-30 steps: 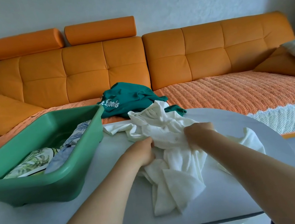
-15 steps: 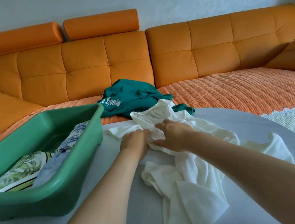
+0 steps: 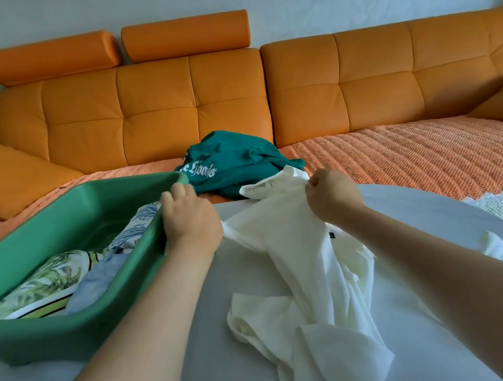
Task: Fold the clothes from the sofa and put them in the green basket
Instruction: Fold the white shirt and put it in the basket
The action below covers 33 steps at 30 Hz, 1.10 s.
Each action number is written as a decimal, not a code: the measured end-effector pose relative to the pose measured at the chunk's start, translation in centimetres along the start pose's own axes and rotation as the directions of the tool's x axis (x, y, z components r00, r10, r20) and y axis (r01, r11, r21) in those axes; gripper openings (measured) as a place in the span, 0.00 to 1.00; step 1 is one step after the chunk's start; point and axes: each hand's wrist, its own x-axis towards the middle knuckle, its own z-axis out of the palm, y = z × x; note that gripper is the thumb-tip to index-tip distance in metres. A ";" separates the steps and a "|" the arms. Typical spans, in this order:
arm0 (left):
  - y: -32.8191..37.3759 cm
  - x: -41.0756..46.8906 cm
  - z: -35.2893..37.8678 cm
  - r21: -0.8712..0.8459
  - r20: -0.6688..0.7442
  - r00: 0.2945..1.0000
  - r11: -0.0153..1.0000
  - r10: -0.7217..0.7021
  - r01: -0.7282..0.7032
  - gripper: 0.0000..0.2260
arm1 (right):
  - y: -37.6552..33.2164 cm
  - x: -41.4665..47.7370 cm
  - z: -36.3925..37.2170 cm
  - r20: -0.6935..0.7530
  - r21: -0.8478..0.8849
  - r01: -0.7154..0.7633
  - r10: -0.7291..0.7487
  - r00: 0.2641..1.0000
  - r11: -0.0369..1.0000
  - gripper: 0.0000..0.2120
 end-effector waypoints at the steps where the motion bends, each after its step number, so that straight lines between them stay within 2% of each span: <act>1: 0.5 -0.1 0.0 -0.010 -0.017 0.996 0.997 0.082 -0.082 0.16 | -0.1 -0.2 0.3 0.025 -0.028 0.017 -0.016 1.000 0.999 0.11; 2: 1.1 -0.3 0.0 -0.067 -0.036 0.985 0.983 0.170 -0.172 0.16 | -0.1 -0.4 0.6 0.049 -0.059 0.028 -0.025 0.999 0.998 0.11; 4: 2.4 -0.7 0.3 -0.358 -0.016 0.960 0.895 0.278 -0.265 0.18 | -0.3 -0.9 1.2 0.084 -0.101 0.047 -0.038 0.996 0.994 0.10; 6: 3.4 -1.1 0.7 -0.621 0.143 0.928 0.761 0.343 -0.186 0.22 | -0.5 -1.2 1.7 0.140 -0.046 0.086 -0.079 0.987 0.995 0.12; 7: 3.9 -1.5 1.1 -0.667 0.205 0.906 0.730 0.371 -0.148 0.24 | -0.5 -1.3 1.9 0.197 0.020 0.101 -0.103 0.975 0.995 0.14; 9: 4.4 -2.1 1.8 -0.663 0.295 0.863 0.739 0.410 -0.124 0.28 | -0.4 -1.5 2.2 0.335 0.132 0.102 -0.141 0.932 0.986 0.16; 11: 4.2 -2.6 2.2 -0.679 0.335 0.820 0.723 0.464 -0.131 0.32 | 0.0 -1.6 2.4 0.438 0.160 0.086 -0.149 0.887 0.983 0.16; 13: 3.7 -2.5 2.0 -0.704 0.324 0.795 0.692 0.513 -0.160 0.33 | 0.5 -1.6 2.4 0.470 0.153 0.083 -0.146 0.871 0.985 0.17; 14: 3.5 -2.4 1.7 -0.673 0.309 0.804 0.714 0.509 -0.193 0.31 | 0.8 -1.5 2.3 0.476 0.140 0.084 -0.141 0.868 0.987 0.17; 16: 3.0 -2.0 1.2 -0.509 0.266 0.888 0.837 0.374 -0.200 0.24 | 1.4 -1.3 2.0 0.486 0.086 0.094 -0.124 0.865 0.992 0.18; 18: 2.5 -1.1 0.7 -0.386 0.278 0.953 0.922 0.119 -0.003 0.19 | 2.1 -1.2 1.7 0.493 0.003 0.119 -0.105 0.863 0.993 0.18; 19: 2.1 -0.8 0.3 -0.400 0.332 0.943 0.907 0.005 0.136 0.17 | 2.5 -1.2 1.5 0.505 -0.059 0.152 -0.102 0.857 0.987 0.18; 20: 1.8 -0.6 0.0 -0.363 0.397 0.916 0.908 -0.052 0.209 0.16 | 2.9 -1.2 1.4 0.520 -0.123 0.193 -0.102 0.848 0.974 0.18; 22: 1.7 -0.9 -0.9 -0.243 0.440 0.894 0.947 -0.086 0.211 0.19 | 3.4 -1.2 1.3 0.534 -0.180 0.208 -0.082 0.842 0.961 0.22; 23: 1.8 -1.3 -1.1 -0.188 0.466 0.883 0.970 -0.052 0.157 0.20 | 3.5 -1.2 1.4 0.528 -0.168 0.175 -0.061 0.847 0.970 0.24; 25: 2.1 -1.6 -0.8 -0.197 0.486 0.873 0.978 0.041 0.064 0.20 | 3.4 -0.9 1.4 0.482 -0.122 0.087 -0.017 0.876 0.989 0.23; 28: 2.8 -1.8 -0.1 -0.390 0.374 0.914 0.921 0.156 0.002 0.18 | 3.3 -0.7 1.6 0.437 -0.150 0.020 0.048 0.898 0.988 0.22; 31: 3.0 -2.0 1.5 -0.494 0.426 0.879 0.869 0.214 0.027 0.23 | 3.2 -1.1 1.6 0.472 -0.239 0.074 0.049 0.880 0.968 0.19; 33: 2.8 -2.4 2.5 -0.525 0.485 0.839 0.850 0.248 0.052 0.27 | 3.2 -1.0 1.5 0.386 -0.217 0.072 0.018 0.922 0.973 0.10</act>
